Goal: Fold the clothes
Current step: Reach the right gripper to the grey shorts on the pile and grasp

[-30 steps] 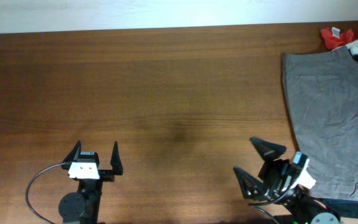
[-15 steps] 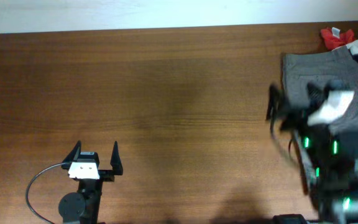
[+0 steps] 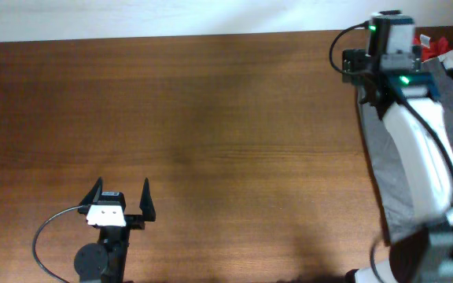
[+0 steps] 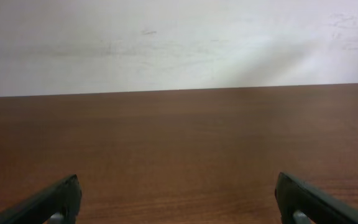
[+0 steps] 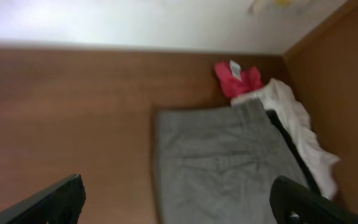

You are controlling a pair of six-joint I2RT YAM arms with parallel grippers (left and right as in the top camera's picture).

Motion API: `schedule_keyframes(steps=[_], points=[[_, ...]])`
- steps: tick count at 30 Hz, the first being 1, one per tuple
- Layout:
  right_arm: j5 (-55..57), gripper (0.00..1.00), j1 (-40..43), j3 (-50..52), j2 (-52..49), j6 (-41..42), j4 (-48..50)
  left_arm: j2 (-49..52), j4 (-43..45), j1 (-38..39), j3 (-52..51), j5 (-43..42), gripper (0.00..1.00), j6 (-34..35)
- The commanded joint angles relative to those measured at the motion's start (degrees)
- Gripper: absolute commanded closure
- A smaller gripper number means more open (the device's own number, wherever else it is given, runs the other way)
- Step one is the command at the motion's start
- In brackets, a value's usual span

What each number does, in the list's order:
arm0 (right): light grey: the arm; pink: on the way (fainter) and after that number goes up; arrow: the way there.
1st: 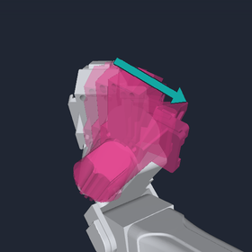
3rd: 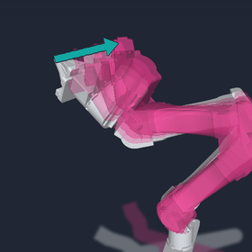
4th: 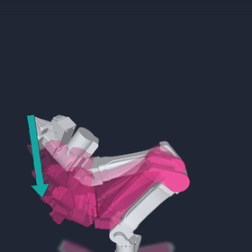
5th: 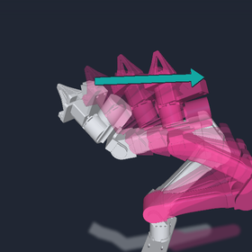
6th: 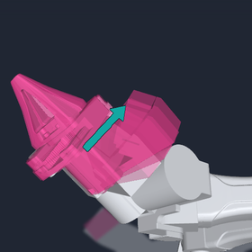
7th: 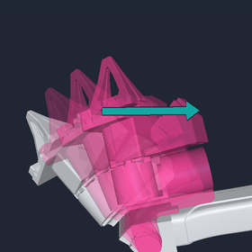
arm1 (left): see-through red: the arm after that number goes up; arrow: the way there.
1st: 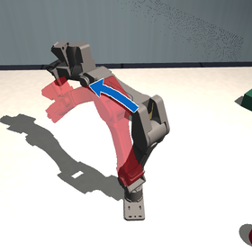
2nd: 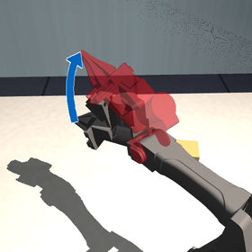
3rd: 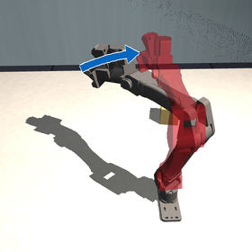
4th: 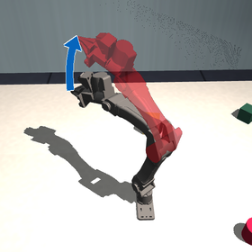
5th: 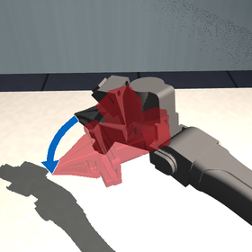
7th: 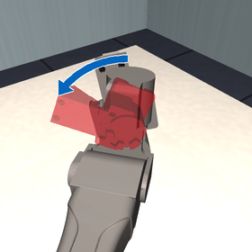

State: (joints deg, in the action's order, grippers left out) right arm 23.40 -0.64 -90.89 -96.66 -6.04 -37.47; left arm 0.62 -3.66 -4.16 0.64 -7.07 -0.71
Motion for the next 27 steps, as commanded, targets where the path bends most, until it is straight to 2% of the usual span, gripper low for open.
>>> schedule_keyframes(steps=[1, 9, 16, 18, 23, 25, 27], points=[[5.99, 0.02, 1.90, -0.74, -10.19, -7.26, -0.79, -0.17, -0.26, -0.24, -0.15, -0.61, 0.01, -1.09], [5.62, 0.02, 3.80, -7.26, -27.71, -8.52, -2.60, -0.17, -0.26, -0.24, -0.15, -0.61, 0.01, -1.09], [5.55, 0.00, 5.51, -7.91, -32.39, -8.52, 0.76, -0.17, -0.26, -0.24, -0.15, -0.61, 0.01, -1.09], [4.90, 0.02, 5.99, -7.91, -33.00, -8.55, 0.85, -0.17, -0.26, -0.24, -0.15, -0.61, 0.01, -1.09], [4.68, 0.19, 6.45, -7.91, -34.67, -8.52, 1.22, -0.17, -0.26, -0.24, -0.15, -0.61, 0.01, -1.09], [4.70, 0.20, 6.47, -7.91, -35.04, -8.50, 1.31, -0.17, -0.26, -0.24, -0.15, -0.61, 0.01, -1.09], [4.72, 0.30, 6.47, -7.91, -35.12, -8.50, 1.60, -0.17, -0.26, -0.24, -0.15, -0.61, 0.01, -1.09]])
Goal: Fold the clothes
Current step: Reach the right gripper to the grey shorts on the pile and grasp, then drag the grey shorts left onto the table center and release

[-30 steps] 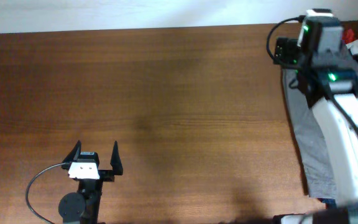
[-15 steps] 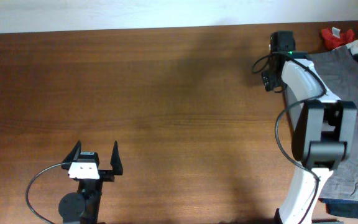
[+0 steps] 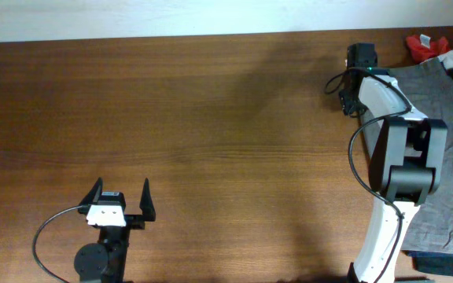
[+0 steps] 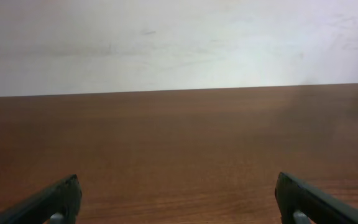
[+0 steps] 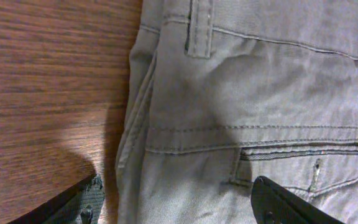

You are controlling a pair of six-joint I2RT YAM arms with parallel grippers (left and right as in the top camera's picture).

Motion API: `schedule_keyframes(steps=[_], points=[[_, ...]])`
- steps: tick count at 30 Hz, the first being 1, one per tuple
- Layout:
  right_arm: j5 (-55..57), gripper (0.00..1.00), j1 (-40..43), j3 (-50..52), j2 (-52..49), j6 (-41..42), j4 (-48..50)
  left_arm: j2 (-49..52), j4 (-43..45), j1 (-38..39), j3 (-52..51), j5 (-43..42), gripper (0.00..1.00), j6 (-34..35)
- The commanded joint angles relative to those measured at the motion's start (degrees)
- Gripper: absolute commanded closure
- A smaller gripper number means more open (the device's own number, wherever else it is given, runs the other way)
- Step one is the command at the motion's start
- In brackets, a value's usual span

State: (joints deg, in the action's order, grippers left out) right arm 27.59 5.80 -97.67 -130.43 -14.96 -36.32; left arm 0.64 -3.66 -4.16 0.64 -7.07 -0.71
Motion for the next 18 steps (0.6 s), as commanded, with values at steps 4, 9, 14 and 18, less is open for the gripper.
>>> schedule_keyframes(steps=[4, 9, 14, 18], points=[[1.29, 0.71, 0.24, -1.14, -1.36, 1.03, 0.55, -0.20, -0.26, -0.24, -0.15, -0.61, 0.01, -1.09], [3.13, 0.96, 0.17, -2.03, -1.29, 2.12, -0.26, -0.20, -0.26, -0.24, -0.15, -0.63, 0.01, -1.09], [4.83, 0.96, 0.17, -7.26, -0.87, 9.40, -5.07, -0.20, -0.26, -0.24, -0.15, -0.61, 0.01, -1.09], [4.55, 0.96, 0.17, -13.55, 0.39, 14.25, -10.21, -0.20, -0.26, -0.24, -0.15, -0.61, 0.01, -1.09]])
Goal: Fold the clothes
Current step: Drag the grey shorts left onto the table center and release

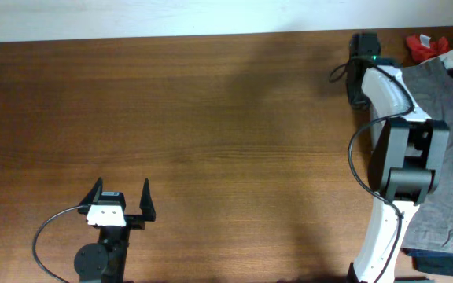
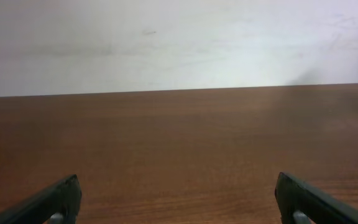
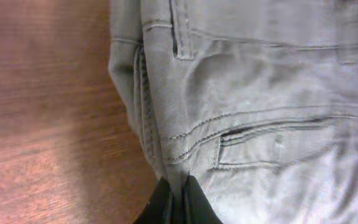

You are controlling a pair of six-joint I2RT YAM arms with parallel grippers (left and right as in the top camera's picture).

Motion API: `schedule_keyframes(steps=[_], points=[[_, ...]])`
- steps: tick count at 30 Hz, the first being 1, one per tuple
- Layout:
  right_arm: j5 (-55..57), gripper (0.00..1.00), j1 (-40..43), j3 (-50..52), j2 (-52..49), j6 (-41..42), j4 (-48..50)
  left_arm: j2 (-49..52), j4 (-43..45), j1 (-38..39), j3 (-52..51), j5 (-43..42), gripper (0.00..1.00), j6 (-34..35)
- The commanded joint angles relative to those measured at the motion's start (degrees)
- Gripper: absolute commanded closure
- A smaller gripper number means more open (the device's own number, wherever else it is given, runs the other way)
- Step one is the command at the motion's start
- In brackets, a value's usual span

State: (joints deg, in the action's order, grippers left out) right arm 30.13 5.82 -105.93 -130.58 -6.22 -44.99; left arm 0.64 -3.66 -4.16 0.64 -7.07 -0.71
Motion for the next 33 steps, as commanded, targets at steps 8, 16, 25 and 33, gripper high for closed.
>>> schedule_keyframes(steps=[8, 16, 25, 33], points=[[1.38, 0.96, 0.15, -8.55, 4.07, 8.94, -6.49, -0.20, -0.26, -0.24, -0.15, -0.61, 0.01, -1.09], [-7.76, 0.96, -1.40, -8.55, 9.84, 10.36, -9.01, -0.20, -0.28, -0.24, -0.15, -0.61, 0.01, -1.09], [-8.85, 0.96, -16.57, -8.55, 18.91, 9.55, -9.22, -0.20, -0.26, -0.24, -0.15, -0.63, 0.01, -1.09], [-22.80, 0.96, -39.26, -8.52, 16.72, 18.64, -6.43, -0.20, -0.26, -0.24, -0.15, -0.61, 0.01, -1.09]])
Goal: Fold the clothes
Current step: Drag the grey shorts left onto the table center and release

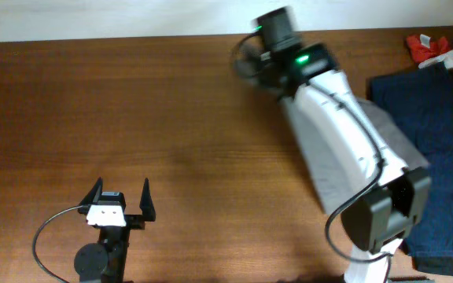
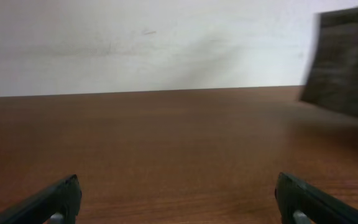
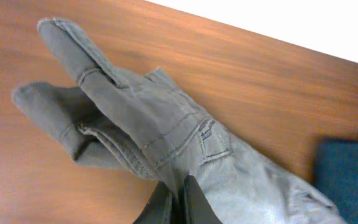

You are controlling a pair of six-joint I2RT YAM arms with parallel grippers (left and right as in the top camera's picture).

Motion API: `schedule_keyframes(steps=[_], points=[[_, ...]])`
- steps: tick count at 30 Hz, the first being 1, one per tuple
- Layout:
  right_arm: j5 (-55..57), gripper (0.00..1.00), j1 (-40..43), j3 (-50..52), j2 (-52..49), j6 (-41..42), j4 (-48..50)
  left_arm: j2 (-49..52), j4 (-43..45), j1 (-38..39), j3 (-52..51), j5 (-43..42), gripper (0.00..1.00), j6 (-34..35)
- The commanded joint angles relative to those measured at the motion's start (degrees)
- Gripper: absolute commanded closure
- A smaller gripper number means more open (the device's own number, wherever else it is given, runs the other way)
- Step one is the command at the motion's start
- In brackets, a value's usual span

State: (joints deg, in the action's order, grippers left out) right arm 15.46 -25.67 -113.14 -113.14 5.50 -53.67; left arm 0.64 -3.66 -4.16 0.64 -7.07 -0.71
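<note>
Grey trousers [image 3: 135, 124] hang bunched from my right gripper [image 3: 180, 200], whose jaws are pinched shut on the fabric near a back pocket. From overhead the right arm [image 1: 344, 134] stretches to the far middle of the table, with grey cloth [image 1: 392, 134] trailing beneath it. The trousers also show as a dark patch [image 2: 347, 62] at the upper right of the left wrist view. My left gripper [image 1: 120, 200] rests open near the front left edge, nothing between its fingers [image 2: 58, 199].
A dark blue garment [image 1: 427, 149] lies flat at the right side of the wooden table [image 1: 171, 118]. A red cloth [image 1: 421, 47] and a white cloth sit in the far right corner. A white wall runs behind the table.
My right gripper, shut on the grey trousers at the far right, has moved left to the far middle, lifting them off the pile. A blue garment is uncovered. The left arm has not moved.
My right gripper was open above the grey trousers on the pile at the right. Then it was low over their waistband edge, still open. Then it was shut on that edge. Now the trousers hang from it over the middle of the table.
</note>
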Motion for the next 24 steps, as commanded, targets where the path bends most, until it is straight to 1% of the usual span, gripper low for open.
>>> schedule_keyframes(steps=[1, 3, 5, 6, 7, 8, 9, 10, 12, 13, 16, 20, 24], points=[[-9.57, 0.96, -10.45, -1.31, -1.18, 8.33, 3.56, -0.20, -0.26, -0.24, -0.15, -0.61, 0.01, -1.09], [-10.58, 0.96, -16.81, -1.31, -2.62, 11.93, 7.23, -0.20, -0.28, -0.24, -0.15, -0.61, 0.01, -1.09], [-10.58, 0.96, -22.93, -1.31, -4.15, 13.51, 11.61, -0.20, -0.26, -0.24, -0.15, -0.61, 0.01, -1.09], [-10.51, 0.91, -25.42, -1.31, -4.72, 13.49, 13.46, -0.20, -0.26, -0.24, -0.15, -0.61, 0.01, -1.09], [-10.51, 0.74, -26.99, -1.31, -5.09, 13.49, 14.40, -0.20, -0.26, -0.24, -0.15, -0.61, 0.01, -1.09], [-10.27, 0.50, -28.48, -1.31, -5.14, 13.46, 14.93, -0.20, -0.26, -0.24, -0.15, -0.61, 0.01, -1.09], [-9.79, 0.23, -29.24, -1.31, -5.07, 13.46, 14.91, -0.20, -0.26, -0.24, -0.15, -0.61, 0.01, -1.09], [-9.53, 0.12, -29.46, -1.31, -4.76, 13.44, 14.56, -0.20, -0.26, -0.24, -0.15, -0.61, 0.01, -1.09], [-9.03, 0.07, -28.65, -1.33, -3.23, 13.46, 12.39, -0.20, -0.26, -0.24, -0.15, -0.61, 0.01, -1.09], [-8.98, 0.02, -27.61, -1.33, -1.92, 13.46, 10.64, -0.20, -0.26, -0.24, -0.15, -0.61, 0.01, -1.09], [-9.01, 0.01, -23.37, -1.33, 2.16, 13.53, 5.01, -0.20, -0.26, -0.24, -0.15, -0.61, 0.01, -1.09], [-9.01, 0.02, -14.25, -1.33, 7.43, 14.10, -7.17, -0.20, -0.26, -0.24, -0.15, -0.63, 0.01, -1.09], [-9.05, 0.02, -4.74, -1.27, 7.52, 14.10, -21.24, -0.20, -0.26, -0.24, -0.15, -0.61, 0.01, -1.09]])
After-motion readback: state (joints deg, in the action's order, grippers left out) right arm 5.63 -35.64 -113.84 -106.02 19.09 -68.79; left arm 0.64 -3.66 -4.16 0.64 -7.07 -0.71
